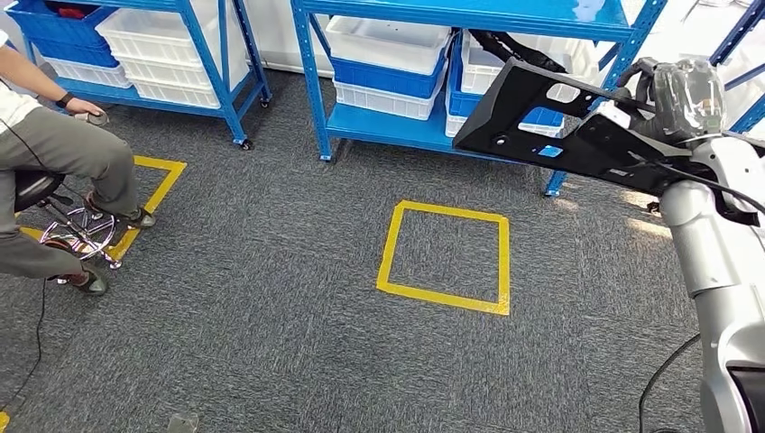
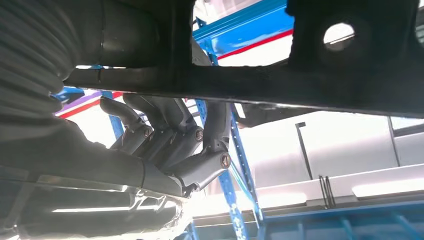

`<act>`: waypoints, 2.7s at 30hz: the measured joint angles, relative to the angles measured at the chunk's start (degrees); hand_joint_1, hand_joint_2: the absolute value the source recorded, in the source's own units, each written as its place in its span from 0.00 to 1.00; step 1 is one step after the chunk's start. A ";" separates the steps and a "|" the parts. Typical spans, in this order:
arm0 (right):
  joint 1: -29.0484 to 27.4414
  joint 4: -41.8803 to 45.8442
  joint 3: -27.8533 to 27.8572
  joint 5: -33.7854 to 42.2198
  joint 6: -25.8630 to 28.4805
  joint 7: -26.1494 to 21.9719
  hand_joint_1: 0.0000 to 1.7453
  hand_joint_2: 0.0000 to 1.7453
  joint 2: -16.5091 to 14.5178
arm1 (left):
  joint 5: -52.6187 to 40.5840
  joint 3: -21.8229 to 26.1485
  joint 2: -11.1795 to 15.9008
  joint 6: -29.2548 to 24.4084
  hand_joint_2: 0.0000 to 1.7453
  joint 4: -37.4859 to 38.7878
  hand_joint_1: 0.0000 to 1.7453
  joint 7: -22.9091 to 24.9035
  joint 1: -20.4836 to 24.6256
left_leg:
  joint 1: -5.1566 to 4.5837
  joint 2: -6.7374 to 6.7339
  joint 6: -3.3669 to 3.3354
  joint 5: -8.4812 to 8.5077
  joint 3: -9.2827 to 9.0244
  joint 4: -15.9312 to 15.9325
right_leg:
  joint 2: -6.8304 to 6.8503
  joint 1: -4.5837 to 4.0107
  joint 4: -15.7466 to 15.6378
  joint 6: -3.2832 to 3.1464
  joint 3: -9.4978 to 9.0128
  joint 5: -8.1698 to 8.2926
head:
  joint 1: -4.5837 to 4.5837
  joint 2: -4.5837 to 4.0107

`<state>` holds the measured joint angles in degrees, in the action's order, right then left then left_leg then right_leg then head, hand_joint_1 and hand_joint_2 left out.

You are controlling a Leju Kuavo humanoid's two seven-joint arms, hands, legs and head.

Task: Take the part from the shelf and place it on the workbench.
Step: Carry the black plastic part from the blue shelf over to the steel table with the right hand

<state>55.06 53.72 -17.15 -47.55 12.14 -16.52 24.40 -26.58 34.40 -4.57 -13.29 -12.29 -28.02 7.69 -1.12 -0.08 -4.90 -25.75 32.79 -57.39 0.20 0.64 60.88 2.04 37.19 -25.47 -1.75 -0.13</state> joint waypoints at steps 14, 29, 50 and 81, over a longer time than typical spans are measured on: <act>0.37 -1.54 -0.28 1.77 0.01 -0.94 0.99 1.00 -0.41 | 0.08 0.63 -0.47 -0.11 1.00 0.07 0.00 -0.16 -1.21 | 0.42 0.04 2.66 4.24 6.81 -2.04 | -0.33 1.15 -1.46 0.55 -5.58 -3.63 | 0.21 0.00; 0.55 -1.53 -0.05 3.32 -0.31 -1.15 0.99 1.00 -0.80 | 0.07 0.89 -0.17 -0.05 1.00 0.07 0.00 -0.64 -1.55 | 0.53 0.38 2.05 -1.41 -0.66 -0.92 | -0.16 0.95 -1.83 0.54 -1.83 0.72 | 0.10 0.00; 1.48 -1.60 -0.35 2.53 -0.73 -0.81 0.99 1.00 -0.97 | 0.07 1.76 -0.43 -0.06 1.00 0.10 0.00 -0.83 -1.72 | 1.32 0.25 4.79 -5.98 10.76 -16.23 | -0.19 0.97 -2.08 -2.05 -3.27 -0.61 | 0.14 0.00; 3.10 -2.36 -2.91 0.02 0.45 -1.03 0.99 1.00 -1.39 | -1.26 2.07 -0.71 -0.48 1.00 0.28 0.00 0.27 -2.41 | 1.78 0.69 5.11 -5.31 11.34 -17.18 | 1.35 1.26 -2.50 -1.34 -4.32 -1.13 | 0.10 0.00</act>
<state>58.15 51.36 -20.06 -47.53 12.59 -17.55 23.01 -27.84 36.47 -5.28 -13.77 -12.00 -27.75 5.29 0.66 0.61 0.22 -31.06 44.13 -74.56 1.55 1.89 58.38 0.70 32.87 -26.61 -1.65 -0.13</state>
